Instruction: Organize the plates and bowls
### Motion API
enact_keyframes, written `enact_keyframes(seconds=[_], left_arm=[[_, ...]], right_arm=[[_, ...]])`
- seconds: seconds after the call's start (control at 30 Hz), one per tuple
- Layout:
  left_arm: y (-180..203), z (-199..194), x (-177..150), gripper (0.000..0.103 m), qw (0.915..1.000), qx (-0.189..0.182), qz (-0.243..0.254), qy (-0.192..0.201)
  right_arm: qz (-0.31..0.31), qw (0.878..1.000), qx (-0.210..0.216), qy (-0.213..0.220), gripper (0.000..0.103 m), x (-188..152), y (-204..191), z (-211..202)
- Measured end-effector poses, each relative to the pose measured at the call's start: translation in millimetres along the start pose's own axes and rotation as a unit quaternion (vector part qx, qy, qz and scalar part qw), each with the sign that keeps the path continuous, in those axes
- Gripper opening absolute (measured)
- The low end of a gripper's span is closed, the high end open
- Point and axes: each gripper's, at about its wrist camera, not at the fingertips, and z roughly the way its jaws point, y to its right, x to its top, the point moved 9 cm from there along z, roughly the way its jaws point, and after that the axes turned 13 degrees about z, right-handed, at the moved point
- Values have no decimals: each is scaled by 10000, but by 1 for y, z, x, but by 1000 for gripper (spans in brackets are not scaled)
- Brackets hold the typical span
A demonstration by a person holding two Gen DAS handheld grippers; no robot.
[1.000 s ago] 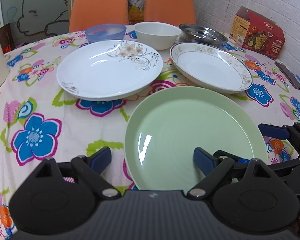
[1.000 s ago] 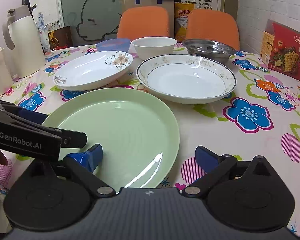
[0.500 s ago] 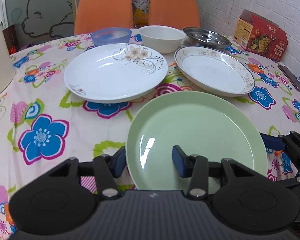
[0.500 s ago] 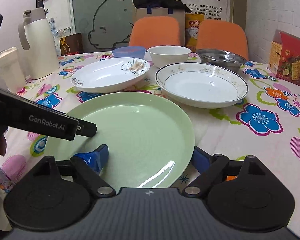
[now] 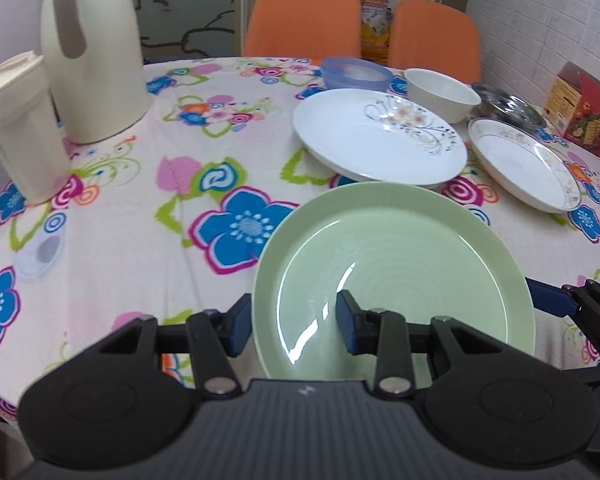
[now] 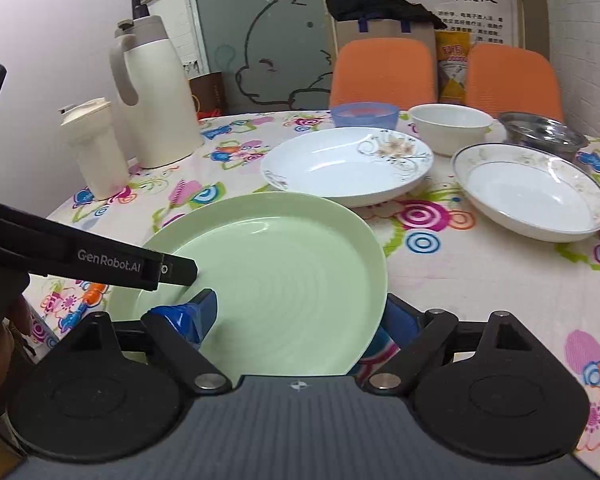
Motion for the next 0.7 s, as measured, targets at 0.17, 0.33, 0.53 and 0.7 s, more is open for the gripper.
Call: enact_keyframes(seconds=[0.17,0.33,0.53,0.7], left_arm=[[-10,8,-3,35,9998,-90,-169,-35],[12,16,2,35,9997,-226,69,61],[9,24,11,34,9997,-218,33,67],[8,26,14,33,9998,-178,47,74]], right_arm=[[-130,9998,-102,-84,76,0,-5,7],[-33,9990,-414,-154,77,-2,13,5],[0,9991,-389,-172,77,1,14,12],[16,9992,-354,-181,77,1,15,12]])
